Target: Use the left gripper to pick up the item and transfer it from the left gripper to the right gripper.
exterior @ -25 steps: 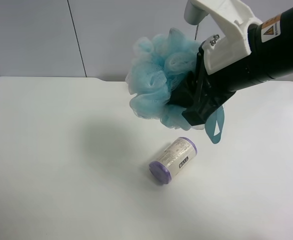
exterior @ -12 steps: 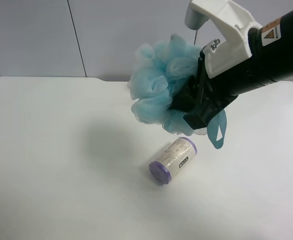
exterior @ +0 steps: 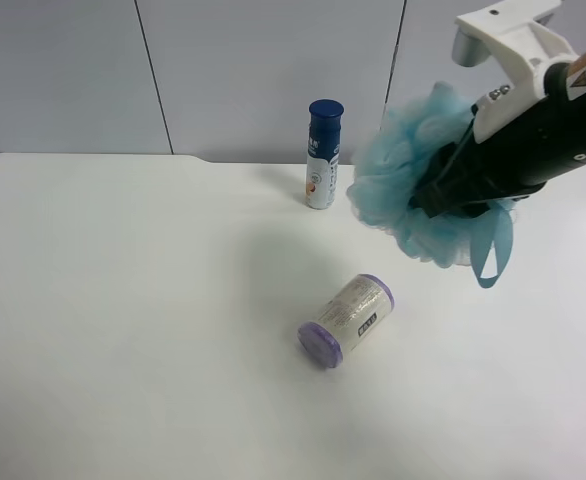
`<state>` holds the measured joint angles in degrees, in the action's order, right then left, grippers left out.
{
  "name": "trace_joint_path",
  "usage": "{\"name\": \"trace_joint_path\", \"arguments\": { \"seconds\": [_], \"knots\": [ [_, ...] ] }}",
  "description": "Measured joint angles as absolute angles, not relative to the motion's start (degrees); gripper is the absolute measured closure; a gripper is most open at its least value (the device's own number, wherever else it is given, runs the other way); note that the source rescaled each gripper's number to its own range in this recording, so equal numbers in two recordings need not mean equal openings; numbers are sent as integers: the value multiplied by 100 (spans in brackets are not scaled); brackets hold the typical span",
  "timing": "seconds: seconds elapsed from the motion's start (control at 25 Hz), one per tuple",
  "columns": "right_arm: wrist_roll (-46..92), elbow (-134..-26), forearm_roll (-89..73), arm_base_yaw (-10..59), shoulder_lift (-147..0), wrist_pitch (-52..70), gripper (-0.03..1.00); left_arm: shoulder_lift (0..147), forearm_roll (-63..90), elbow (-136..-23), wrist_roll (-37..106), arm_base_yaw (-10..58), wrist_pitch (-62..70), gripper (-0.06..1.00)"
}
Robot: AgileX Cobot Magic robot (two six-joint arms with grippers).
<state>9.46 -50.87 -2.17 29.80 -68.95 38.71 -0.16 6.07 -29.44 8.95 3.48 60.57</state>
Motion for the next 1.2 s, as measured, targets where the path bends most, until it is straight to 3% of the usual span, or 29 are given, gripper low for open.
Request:
{"name": "trace_joint_path", "arguments": {
  "seconds": [0.36,0.76,1.2],
  "knots": [
    [1056,-5087,-188,1495,-7491,4007,97,-16,606,-2944,895,348,6057,-3],
    [1105,-5098,-188,902,-9087,2912,97,-16,606,-2944,889,348,6057,-3],
    [1664,-5098,-188,864,-10112,1642,97,-16,606,-2918,885,348,6057,-3]
  ]
}}
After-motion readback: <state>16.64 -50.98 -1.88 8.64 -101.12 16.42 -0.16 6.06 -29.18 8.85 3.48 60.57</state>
